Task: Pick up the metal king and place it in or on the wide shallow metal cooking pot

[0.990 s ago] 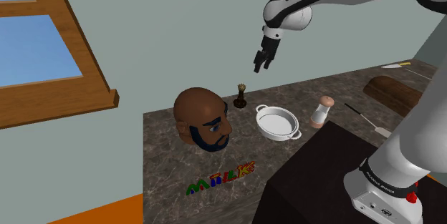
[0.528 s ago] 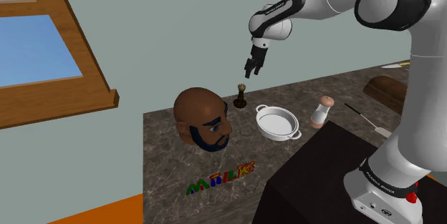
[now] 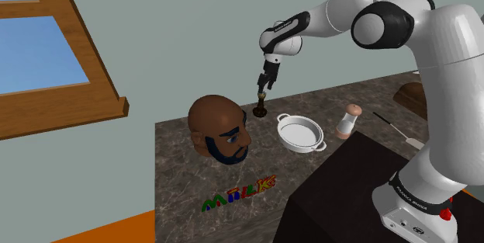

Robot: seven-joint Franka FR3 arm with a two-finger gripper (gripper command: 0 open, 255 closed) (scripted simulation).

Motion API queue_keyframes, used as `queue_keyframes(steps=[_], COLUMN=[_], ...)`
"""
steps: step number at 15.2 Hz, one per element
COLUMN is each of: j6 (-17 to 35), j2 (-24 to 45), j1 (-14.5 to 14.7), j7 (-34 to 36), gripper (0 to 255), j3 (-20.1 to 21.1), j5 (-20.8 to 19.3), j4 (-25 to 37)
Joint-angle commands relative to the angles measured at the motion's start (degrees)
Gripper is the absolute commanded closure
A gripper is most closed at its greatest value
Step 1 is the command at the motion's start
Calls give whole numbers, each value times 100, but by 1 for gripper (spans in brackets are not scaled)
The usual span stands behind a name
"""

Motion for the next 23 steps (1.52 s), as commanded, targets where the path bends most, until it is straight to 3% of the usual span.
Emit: queue_keyframes(steps=[1,12,13,23], j6=[84,217,217,172], j2=[83,191,191,141], j1=[13,28,28,32], j7=[-6,-24,-24,-8], gripper=[0,0,255,255], j3=[19,45,45,36], j5=[21,52,52,41], j4=[4,-19,-19,-23])
